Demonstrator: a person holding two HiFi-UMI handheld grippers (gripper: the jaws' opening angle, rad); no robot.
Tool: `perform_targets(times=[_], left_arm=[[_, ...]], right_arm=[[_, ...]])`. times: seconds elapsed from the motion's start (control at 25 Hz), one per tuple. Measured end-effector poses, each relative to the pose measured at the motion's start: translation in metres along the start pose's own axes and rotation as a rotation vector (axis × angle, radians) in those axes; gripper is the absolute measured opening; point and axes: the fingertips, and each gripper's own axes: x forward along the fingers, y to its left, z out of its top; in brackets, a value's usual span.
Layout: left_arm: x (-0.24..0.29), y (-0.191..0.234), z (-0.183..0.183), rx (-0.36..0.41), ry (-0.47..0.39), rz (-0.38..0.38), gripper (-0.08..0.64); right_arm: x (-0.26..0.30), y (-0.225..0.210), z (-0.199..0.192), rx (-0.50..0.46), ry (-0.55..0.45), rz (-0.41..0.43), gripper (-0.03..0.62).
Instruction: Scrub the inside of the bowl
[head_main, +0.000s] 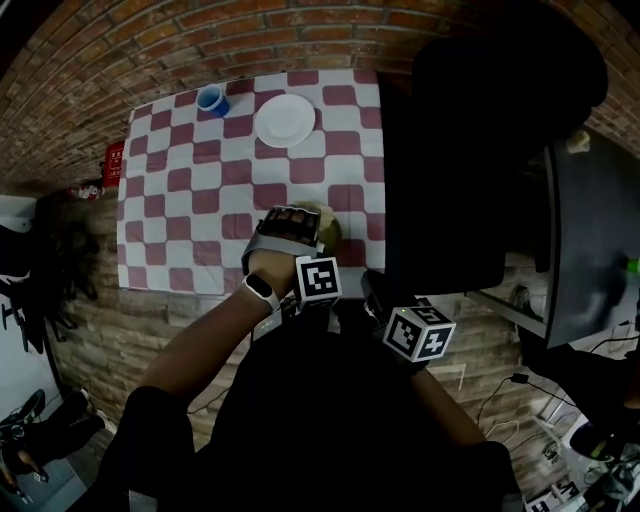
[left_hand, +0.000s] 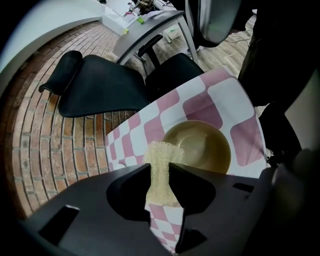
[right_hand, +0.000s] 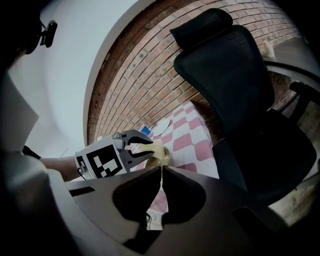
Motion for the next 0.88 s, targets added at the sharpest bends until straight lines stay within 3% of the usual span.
perform_targets(times=[0.36,0.88], left_arm=[[-0.015,-0.007,0.025,0.031,-0.062,0.002,0.115],[-0.038,-0.036,0.023,0.063,-0.083,-0.021,0.115]], right_arm=[[-0.001,-0.002,0.001,0.011,-0.006,0.004,0.032],[0.004,0.003,-0.002,0.000,0.015,0.020,0.032]])
